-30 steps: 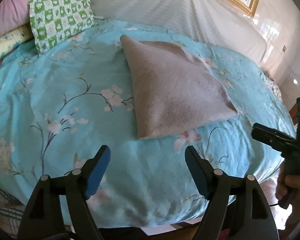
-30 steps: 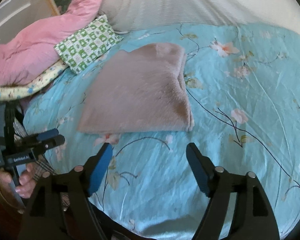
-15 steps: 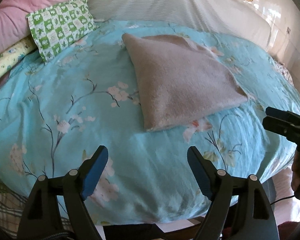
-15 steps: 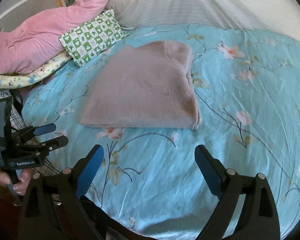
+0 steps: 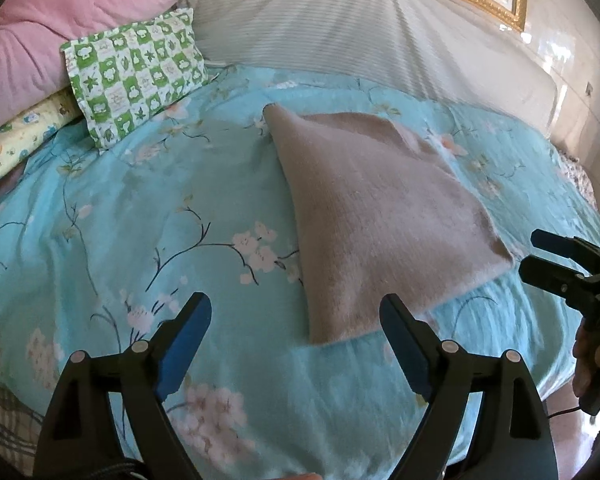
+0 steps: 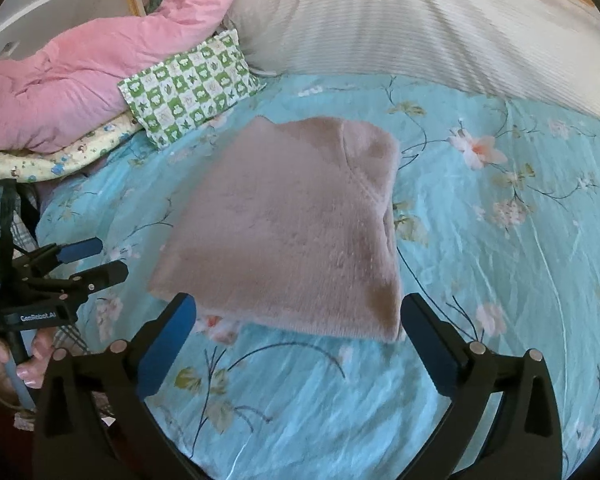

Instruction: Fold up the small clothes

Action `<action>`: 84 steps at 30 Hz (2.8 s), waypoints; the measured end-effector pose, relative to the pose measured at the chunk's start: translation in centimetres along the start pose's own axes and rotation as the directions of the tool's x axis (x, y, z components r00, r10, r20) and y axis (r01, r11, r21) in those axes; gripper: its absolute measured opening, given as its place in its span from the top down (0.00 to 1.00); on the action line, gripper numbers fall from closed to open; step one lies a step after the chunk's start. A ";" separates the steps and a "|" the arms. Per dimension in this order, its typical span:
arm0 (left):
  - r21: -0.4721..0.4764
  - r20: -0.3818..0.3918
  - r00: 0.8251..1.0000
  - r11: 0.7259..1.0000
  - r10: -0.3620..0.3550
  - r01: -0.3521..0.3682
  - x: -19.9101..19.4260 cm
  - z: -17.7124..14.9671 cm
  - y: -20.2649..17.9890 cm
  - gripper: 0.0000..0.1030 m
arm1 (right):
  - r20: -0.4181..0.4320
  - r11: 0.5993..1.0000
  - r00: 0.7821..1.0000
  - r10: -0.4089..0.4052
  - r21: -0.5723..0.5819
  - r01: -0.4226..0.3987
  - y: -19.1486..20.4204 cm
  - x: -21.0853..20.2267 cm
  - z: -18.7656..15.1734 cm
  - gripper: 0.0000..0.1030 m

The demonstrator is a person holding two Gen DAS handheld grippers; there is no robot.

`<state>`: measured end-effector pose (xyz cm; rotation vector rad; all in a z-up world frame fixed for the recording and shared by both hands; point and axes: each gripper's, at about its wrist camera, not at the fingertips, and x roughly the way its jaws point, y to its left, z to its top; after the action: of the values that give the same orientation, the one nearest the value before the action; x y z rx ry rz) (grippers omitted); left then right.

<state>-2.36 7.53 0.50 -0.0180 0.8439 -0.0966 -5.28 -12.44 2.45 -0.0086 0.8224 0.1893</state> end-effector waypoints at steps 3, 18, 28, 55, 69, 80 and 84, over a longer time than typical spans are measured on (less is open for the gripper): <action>0.009 -0.016 1.000 1.000 0.011 -0.011 1.3 0.4 -0.2 0.16 | -0.005 1.000 1.000 0.009 -0.002 -0.009 -0.2 1.1 0.5 0.01; 0.059 -0.135 0.985 0.993 0.109 -0.101 5.6 2.6 -0.9 0.14 | -0.086 1.000 0.996 0.015 -0.004 -0.015 -0.3 4.9 3.1 0.01; 0.065 -0.123 0.984 0.990 0.130 -0.123 5.5 4.5 -1.0 0.14 | -0.111 1.000 0.994 0.015 -0.003 -0.015 -0.5 6.1 4.7 0.01; 0.049 -0.118 0.988 0.994 0.100 -0.095 6.6 6.3 -0.8 0.11 | -0.143 1.000 0.990 0.024 0.022 -0.021 -1.1 7.7 6.0 0.01; 0.039 -0.118 0.988 0.995 0.095 -0.091 6.6 6.4 -0.9 0.11 | -0.143 0.999 0.989 0.025 0.023 -0.022 -1.2 7.8 6.0 0.01; 0.032 -0.115 0.989 0.996 0.088 -0.085 6.7 6.5 -1.3 0.11 | -0.144 0.999 0.989 0.027 0.023 -0.024 -1.2 7.8 6.1 0.01; 0.030 -0.114 0.989 0.996 0.090 -0.087 6.6 6.5 -1.3 0.11 | -0.144 0.999 0.989 0.027 0.023 -0.024 -1.2 7.8 6.1 0.01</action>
<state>6.79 5.50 -0.06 0.0485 0.9576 -0.0248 4.54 -11.82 0.80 0.0084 0.9690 0.2057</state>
